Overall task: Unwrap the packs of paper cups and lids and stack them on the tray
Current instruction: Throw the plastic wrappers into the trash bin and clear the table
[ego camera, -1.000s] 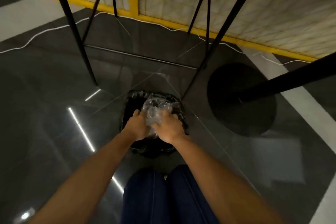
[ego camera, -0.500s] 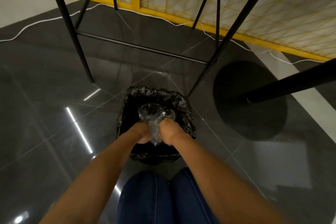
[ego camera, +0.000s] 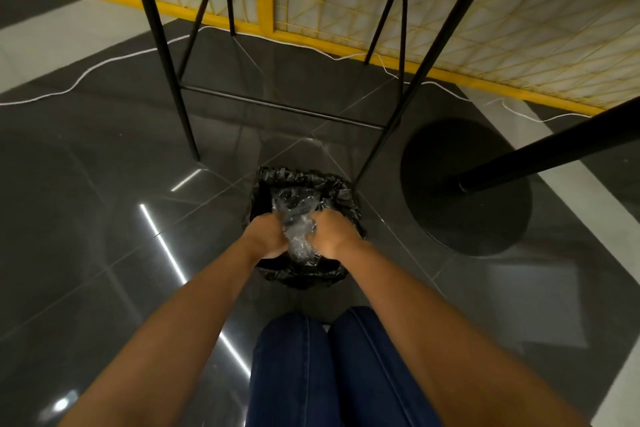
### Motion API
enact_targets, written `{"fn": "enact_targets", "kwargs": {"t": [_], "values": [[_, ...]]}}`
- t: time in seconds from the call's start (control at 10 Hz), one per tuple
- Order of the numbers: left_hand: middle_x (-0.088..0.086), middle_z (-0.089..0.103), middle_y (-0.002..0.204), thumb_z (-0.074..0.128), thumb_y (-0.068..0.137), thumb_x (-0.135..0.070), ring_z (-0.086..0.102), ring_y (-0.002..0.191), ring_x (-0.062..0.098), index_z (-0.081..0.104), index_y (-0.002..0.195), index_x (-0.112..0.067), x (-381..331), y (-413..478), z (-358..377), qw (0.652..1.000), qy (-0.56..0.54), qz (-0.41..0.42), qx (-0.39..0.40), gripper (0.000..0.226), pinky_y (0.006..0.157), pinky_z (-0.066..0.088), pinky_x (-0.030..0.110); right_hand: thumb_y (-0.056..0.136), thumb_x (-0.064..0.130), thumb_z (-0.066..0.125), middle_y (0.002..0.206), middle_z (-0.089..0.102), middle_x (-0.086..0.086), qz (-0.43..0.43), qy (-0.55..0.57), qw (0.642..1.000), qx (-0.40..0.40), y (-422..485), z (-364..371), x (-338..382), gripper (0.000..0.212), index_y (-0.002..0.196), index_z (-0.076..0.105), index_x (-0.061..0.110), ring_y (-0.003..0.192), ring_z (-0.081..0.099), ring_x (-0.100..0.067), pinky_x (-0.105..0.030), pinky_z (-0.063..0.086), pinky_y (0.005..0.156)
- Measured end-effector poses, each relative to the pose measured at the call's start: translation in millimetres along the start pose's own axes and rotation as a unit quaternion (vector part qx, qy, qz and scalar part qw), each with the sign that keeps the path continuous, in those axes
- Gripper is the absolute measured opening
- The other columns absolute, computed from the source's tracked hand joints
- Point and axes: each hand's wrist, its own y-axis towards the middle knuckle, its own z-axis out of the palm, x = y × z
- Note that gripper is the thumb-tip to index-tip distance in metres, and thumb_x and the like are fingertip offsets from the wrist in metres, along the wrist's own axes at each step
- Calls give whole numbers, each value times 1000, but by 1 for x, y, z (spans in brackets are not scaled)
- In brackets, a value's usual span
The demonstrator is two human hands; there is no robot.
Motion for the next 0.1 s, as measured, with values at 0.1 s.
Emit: {"fn": "enact_targets", "kwargs": {"t": [0.1], "values": [[15, 60, 123, 51, 91, -20, 56, 113, 33, 46, 134, -10, -14, -34, -26, 999, -29, -4, -27, 44, 92, 45, 35, 95, 22, 50, 138, 43, -15, -2, 0, 999, -53, -32, -20, 16, 43, 136, 46, 7, 128, 40, -31, -37, 39, 105]]}}
